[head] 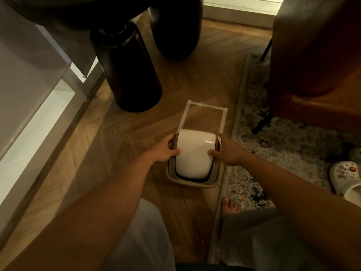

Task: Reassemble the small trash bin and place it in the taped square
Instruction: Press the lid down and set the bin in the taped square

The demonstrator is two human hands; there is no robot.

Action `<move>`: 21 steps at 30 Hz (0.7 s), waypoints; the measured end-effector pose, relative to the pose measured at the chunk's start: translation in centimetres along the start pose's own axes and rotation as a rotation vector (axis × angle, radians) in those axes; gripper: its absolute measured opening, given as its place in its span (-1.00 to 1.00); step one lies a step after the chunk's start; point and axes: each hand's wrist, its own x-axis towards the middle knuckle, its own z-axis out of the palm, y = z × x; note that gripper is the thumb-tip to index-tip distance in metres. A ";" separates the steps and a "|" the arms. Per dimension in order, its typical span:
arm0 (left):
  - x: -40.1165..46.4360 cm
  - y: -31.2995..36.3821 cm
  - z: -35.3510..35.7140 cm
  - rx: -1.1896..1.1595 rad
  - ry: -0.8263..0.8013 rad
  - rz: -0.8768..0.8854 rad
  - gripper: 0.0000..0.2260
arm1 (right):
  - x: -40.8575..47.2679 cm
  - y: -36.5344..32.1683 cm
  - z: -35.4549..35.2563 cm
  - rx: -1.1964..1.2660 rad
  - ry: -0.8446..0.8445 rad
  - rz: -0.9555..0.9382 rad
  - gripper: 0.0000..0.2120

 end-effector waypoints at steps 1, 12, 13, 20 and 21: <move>0.0 0.3 0.2 -0.013 0.005 0.003 -0.25 | 0.0 -0.4 0.1 0.044 -0.001 -0.030 -0.36; 0.6 0.9 0.9 0.021 0.032 0.046 -0.43 | -1.1 -2.0 1.7 -0.209 -0.060 -0.036 0.09; 0.7 0.9 0.9 0.016 0.041 0.049 -0.44 | -1.1 -2.1 1.9 -0.213 -0.048 -0.030 0.10; 1.1 0.8 1.0 0.009 0.050 0.059 -0.45 | -0.7 -1.6 2.3 -0.200 -0.034 -0.022 0.19; 1.0 0.8 0.9 0.011 0.047 0.059 -0.45 | -0.6 -1.5 2.3 -0.198 -0.037 -0.025 0.19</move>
